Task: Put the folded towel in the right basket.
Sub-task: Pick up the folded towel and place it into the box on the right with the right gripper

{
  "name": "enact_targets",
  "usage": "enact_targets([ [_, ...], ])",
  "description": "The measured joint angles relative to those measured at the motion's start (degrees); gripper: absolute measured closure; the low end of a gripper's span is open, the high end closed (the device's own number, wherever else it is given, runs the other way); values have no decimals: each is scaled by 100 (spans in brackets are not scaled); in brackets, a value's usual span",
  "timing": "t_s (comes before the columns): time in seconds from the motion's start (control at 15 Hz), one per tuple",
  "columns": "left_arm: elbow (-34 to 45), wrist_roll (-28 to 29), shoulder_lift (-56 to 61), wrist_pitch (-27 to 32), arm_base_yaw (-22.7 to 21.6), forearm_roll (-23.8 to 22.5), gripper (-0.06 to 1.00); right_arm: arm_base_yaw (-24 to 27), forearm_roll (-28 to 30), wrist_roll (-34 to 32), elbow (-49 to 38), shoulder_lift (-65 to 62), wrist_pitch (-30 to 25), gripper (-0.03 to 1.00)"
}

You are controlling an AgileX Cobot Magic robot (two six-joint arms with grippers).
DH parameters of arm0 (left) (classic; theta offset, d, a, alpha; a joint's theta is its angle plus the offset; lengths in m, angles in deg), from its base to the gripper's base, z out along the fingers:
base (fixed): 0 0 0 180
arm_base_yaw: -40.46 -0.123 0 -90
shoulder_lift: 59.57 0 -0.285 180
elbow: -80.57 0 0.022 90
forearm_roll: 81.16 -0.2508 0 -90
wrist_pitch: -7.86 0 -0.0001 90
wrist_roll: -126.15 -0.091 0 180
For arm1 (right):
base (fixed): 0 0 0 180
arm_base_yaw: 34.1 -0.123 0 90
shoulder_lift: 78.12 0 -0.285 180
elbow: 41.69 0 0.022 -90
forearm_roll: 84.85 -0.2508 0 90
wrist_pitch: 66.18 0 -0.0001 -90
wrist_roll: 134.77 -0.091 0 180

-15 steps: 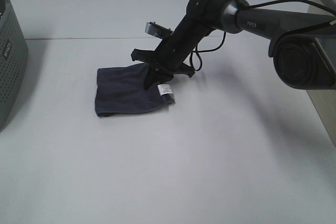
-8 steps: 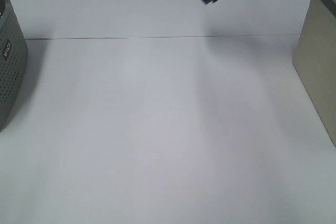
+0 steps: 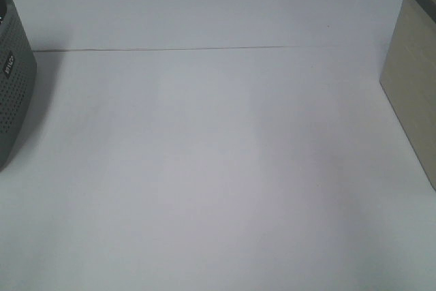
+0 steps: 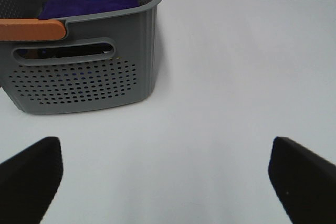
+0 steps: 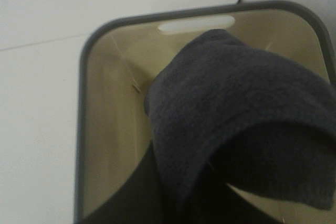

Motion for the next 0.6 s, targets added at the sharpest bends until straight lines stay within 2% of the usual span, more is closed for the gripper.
enact_targets([
  [0.07, 0, 0, 0, 0, 0, 0, -5, 86, 103, 0, -46, 149, -6, 91],
  [0.13, 0, 0, 0, 0, 0, 0, -5, 126, 298, -34, -69, 321, -6, 87],
  [0.2, 0, 0, 0, 0, 0, 0, -5, 126, 510, -97, -80, 476, -6, 73],
  [0.27, 0, 0, 0, 0, 0, 0, -5, 126, 619, -183, -80, 607, -6, 64],
  [0.33, 0, 0, 0, 0, 0, 0, -5, 126, 653, -189, -80, 670, -6, 37],
  [0.4, 0, 0, 0, 0, 0, 0, -5, 126, 665, -189, -80, 745, -6, 17],
  [0.47, 0, 0, 0, 0, 0, 0, -5, 126, 579, -189, -80, 745, -6, 2],
  [0.6, 0, 0, 0, 0, 0, 0, -5, 97, 367, -235, -80, 699, -6, 0],
])
